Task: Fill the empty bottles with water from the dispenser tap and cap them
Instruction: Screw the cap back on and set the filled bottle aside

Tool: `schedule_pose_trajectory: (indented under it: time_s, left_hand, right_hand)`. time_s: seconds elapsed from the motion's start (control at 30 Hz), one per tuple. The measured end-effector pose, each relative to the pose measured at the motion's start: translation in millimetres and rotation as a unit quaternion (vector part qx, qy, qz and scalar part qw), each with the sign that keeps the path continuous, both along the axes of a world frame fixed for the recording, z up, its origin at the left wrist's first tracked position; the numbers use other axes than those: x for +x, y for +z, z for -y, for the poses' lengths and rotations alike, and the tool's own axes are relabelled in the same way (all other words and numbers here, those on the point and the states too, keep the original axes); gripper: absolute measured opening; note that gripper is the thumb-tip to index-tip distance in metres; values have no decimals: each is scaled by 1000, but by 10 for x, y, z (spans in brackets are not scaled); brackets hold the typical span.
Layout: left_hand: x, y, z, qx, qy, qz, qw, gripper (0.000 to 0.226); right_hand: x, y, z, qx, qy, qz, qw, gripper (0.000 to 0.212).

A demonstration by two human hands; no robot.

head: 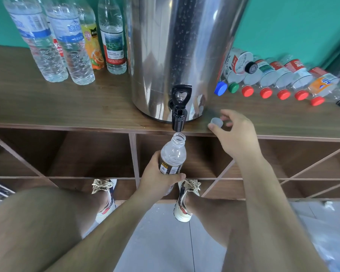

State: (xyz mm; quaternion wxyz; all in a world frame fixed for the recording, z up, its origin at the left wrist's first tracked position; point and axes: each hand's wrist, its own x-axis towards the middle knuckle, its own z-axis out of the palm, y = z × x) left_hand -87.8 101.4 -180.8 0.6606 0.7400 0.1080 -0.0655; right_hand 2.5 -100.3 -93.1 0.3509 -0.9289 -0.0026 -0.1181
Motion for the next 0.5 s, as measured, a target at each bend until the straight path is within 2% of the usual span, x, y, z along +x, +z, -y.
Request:
schedule_pose_trajectory:
  time_s: [0.13,0.2,0.33,0.5]
  left_hand:
    - [-4,-39,-10,-4,5,2,1000,74]
    - [-6,-35,-8,-3,1,2,1000,74]
    - [-13,-22,14,8,-8,10,1000,73]
    - [-23,-41,26,23,-25,13,999,74]
  right_hand:
    - [-76,100,-50,19,47,-7,999,45]
    - [-159,178,-54,50,101,-36,993,38]
    - [-353,261,-95,135,231,-114,957,38]
    - [-411,274,-187,129,249,-133,950,37]
